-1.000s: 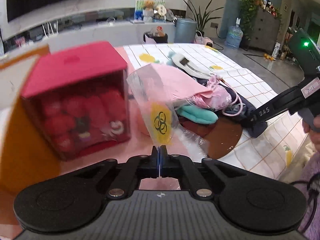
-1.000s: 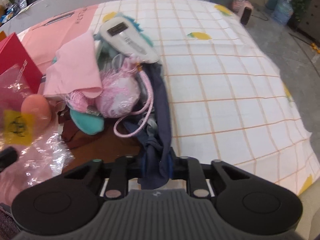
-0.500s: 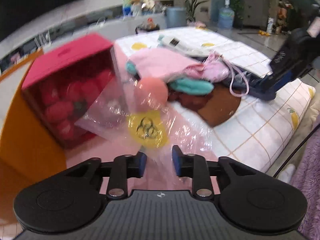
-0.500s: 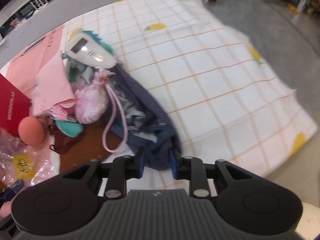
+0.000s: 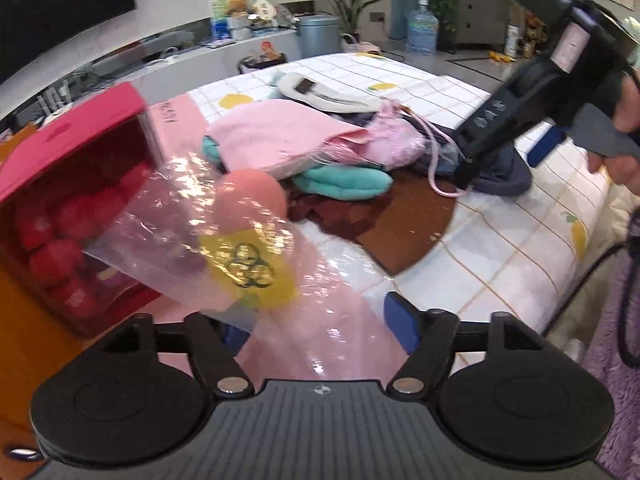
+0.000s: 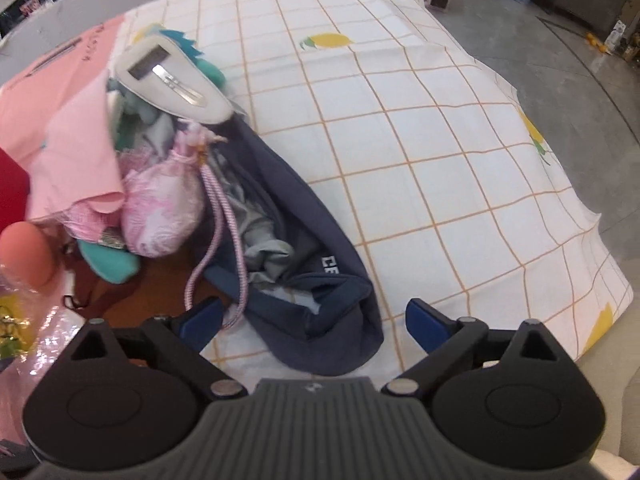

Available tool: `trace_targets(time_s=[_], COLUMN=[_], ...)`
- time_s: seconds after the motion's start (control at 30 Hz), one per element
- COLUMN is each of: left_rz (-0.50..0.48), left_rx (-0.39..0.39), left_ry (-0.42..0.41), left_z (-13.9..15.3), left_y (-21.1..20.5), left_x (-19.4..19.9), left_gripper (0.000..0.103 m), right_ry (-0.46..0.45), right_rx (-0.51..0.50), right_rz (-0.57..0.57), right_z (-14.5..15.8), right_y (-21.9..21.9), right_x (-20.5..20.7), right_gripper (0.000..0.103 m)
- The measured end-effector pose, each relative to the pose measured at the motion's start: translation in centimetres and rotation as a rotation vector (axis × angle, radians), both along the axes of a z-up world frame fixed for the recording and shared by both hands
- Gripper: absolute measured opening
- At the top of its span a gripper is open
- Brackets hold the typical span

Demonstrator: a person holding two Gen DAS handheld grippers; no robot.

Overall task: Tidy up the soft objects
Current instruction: 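Lift the plastic bag with the left tool while the right tool reaches the navy headband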

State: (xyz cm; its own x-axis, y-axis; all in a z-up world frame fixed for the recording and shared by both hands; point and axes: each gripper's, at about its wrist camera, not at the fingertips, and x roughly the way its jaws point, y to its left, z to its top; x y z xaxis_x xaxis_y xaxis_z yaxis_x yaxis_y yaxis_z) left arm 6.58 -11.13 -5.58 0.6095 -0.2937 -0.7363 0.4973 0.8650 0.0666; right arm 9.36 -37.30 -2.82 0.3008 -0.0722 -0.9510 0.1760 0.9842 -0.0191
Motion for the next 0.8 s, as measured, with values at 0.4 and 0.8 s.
trace_targets(time_s=[0.4,0.8], left_rz=[0.05,0.064], left_rx=[-0.031,-0.075], left_ry=[-0.03,-0.02], left_z=[-0.2,1.0], left_y=[1.0,2.5], left_x=[0.2,-0.8], left_gripper=[0.013,0.005], right_ry=[-0.062,-0.26], right_rx=[0.084,0.146], right_rz=[-0.026,-0.08], right_z=[0.5,4.2], right_y=[-1.3,-2.1], right_x=[-0.7,-3.4], right_gripper=[0.013,0.01])
